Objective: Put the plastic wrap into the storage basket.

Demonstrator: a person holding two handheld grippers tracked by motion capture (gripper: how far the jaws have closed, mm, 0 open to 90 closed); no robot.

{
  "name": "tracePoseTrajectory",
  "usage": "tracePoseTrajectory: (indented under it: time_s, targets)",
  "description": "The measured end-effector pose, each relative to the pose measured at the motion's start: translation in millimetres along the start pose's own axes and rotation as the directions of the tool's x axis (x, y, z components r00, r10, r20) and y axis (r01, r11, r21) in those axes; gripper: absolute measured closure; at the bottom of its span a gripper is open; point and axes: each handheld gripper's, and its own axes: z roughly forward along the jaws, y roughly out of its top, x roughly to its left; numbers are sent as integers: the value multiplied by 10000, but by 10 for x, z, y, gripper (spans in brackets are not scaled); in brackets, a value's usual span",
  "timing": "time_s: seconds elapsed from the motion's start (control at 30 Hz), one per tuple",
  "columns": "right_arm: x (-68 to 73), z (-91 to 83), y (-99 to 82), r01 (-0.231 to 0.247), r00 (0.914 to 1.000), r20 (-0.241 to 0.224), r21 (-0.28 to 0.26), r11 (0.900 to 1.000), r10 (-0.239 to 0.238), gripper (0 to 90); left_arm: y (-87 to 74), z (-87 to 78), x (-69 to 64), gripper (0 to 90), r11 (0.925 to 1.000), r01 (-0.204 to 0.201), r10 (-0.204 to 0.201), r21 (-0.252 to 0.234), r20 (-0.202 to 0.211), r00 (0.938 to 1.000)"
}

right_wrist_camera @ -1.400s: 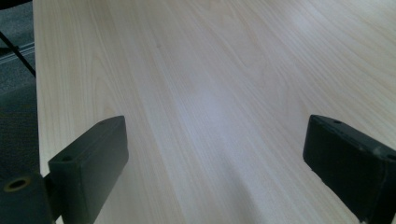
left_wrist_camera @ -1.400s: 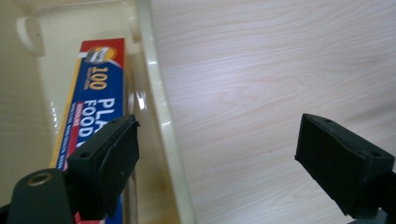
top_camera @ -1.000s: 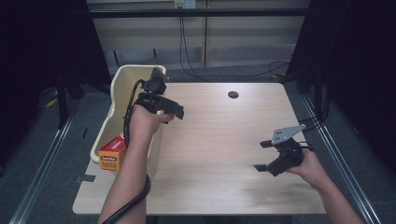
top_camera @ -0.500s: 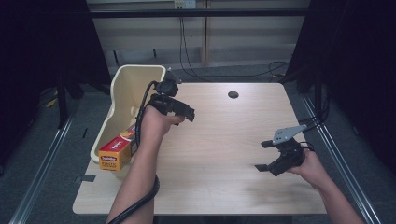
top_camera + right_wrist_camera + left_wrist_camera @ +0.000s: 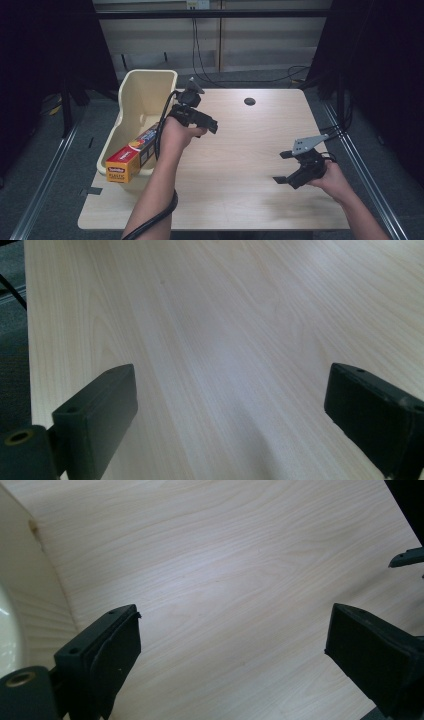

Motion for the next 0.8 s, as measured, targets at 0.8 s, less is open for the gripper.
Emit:
tracePoseTrajectory:
  time_s: [0.8]
  targets:
    - [-6, 12, -37, -2, 10000, 79, 78, 10000, 2, 67, -65, 321, -146, 73, 9979, -622, 610, 158, 646, 9960]
